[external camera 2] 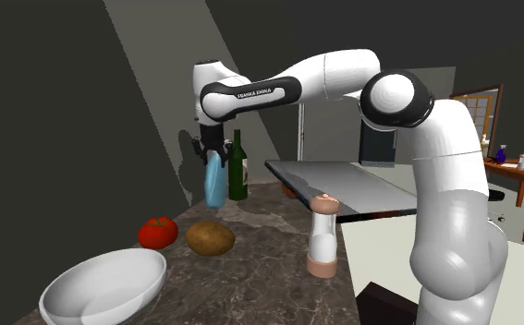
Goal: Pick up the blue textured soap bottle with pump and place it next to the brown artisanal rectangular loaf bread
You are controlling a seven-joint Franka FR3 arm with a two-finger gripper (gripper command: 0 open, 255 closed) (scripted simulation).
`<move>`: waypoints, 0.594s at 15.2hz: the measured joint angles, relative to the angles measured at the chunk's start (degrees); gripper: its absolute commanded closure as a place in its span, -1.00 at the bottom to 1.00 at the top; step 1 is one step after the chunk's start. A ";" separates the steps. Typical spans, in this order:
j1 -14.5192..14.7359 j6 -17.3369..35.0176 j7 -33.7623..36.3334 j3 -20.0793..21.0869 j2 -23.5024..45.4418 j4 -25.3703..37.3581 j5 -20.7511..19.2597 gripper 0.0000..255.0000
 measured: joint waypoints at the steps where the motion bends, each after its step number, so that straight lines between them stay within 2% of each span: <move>1: 0.25 -0.95 -0.20 0.05 0.26 1.18 -0.06 1.00; 9: 1.73 -7.45 -2.09 0.22 2.02 9.48 -0.56 1.00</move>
